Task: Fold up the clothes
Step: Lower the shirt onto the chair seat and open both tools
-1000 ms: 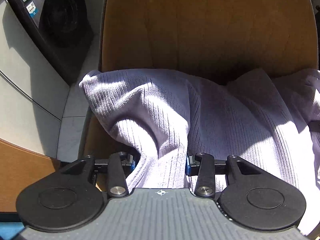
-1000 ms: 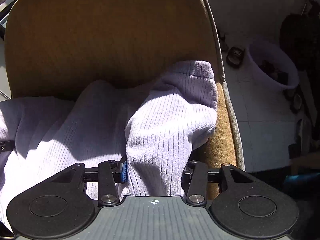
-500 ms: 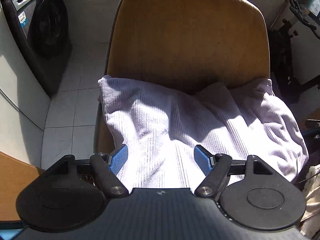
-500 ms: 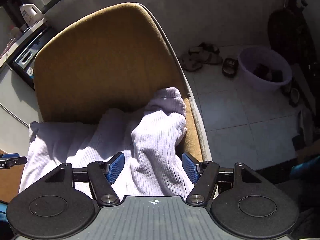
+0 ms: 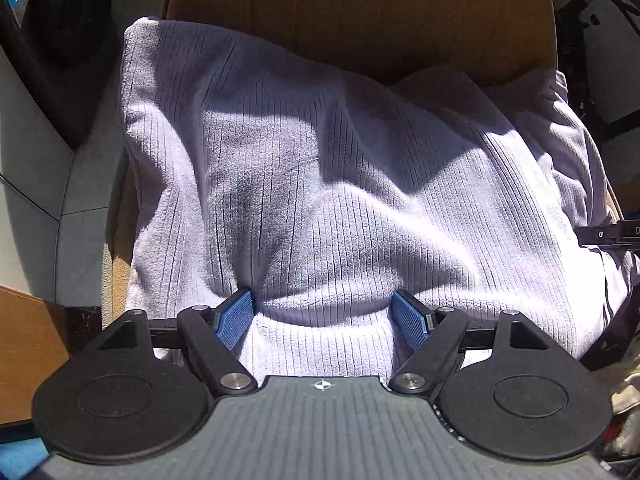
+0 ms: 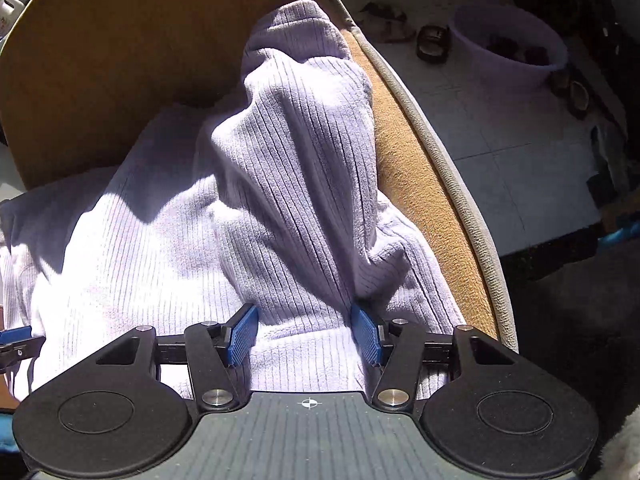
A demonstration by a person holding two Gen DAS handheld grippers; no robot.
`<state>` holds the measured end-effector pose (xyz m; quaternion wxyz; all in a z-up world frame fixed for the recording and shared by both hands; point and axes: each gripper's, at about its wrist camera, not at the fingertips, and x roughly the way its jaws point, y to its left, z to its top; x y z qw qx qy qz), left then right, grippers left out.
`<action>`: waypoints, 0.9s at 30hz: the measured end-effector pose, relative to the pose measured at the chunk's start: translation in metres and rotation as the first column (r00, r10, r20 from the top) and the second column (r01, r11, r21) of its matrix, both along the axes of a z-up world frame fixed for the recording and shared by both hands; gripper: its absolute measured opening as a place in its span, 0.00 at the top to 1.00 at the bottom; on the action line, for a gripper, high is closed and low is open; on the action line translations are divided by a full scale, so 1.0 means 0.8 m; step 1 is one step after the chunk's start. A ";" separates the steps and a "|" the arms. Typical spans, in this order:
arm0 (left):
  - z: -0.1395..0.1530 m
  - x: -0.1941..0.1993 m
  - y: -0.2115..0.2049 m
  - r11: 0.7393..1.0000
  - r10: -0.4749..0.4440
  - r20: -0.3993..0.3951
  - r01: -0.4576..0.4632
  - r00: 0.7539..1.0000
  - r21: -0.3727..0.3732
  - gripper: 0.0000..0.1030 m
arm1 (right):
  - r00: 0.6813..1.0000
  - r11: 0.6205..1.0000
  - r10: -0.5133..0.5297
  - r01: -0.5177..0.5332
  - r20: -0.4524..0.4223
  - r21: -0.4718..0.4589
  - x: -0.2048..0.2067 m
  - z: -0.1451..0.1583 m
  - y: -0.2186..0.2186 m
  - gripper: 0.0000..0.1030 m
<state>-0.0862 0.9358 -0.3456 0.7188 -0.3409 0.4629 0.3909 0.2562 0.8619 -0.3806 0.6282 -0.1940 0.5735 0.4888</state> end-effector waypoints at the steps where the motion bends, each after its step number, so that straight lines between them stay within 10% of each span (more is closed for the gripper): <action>1: -0.004 0.003 0.001 1.000 0.001 -0.012 -0.001 1.000 0.007 0.20 | 1.000 1.000 0.003 -0.003 0.006 -0.012 -0.002 -0.001 0.005 0.48; 16: 0.027 0.029 -0.026 0.997 0.000 -0.058 0.004 0.998 0.076 0.17 | 0.995 0.996 0.075 -0.077 0.069 0.035 -0.049 0.056 -0.030 0.39; 27: 0.005 0.049 -0.035 0.996 -0.028 -0.120 0.038 0.992 0.082 0.11 | 0.965 0.990 0.134 -0.122 0.225 -0.067 -0.102 0.025 -0.042 0.32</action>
